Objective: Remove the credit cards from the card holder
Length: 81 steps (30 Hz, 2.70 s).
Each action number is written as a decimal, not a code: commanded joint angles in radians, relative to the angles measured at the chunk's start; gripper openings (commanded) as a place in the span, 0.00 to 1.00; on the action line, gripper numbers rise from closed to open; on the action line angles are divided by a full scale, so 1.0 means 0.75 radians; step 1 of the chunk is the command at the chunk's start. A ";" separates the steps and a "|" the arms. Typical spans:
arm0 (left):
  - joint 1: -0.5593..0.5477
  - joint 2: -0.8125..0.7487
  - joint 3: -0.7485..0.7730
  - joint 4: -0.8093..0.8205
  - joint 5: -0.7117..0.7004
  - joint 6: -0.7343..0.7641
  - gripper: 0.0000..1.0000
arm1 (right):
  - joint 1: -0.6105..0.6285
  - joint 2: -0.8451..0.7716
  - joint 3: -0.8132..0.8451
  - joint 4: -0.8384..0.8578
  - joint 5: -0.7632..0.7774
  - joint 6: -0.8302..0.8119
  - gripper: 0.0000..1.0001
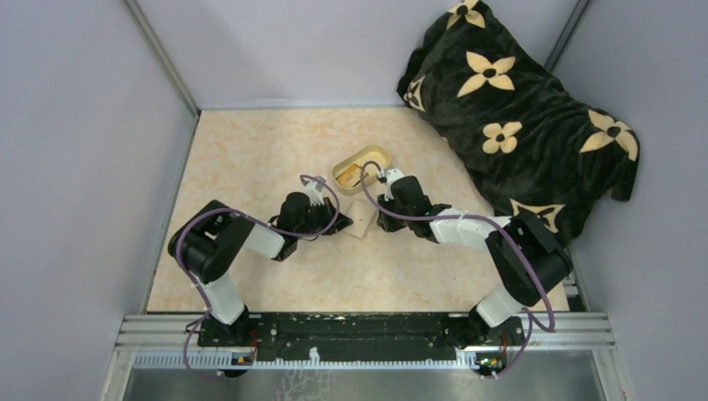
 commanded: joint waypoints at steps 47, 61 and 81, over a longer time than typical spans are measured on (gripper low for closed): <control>0.012 -0.101 0.058 -0.130 0.067 0.068 0.01 | 0.143 -0.013 -0.061 0.040 0.128 0.081 0.00; 0.016 -0.316 0.031 -0.405 -0.286 0.268 0.03 | 0.128 0.081 0.002 0.119 0.029 0.088 0.00; 0.012 -0.057 0.100 -0.401 -0.178 0.238 0.02 | 0.095 0.138 0.039 0.166 -0.005 0.085 0.00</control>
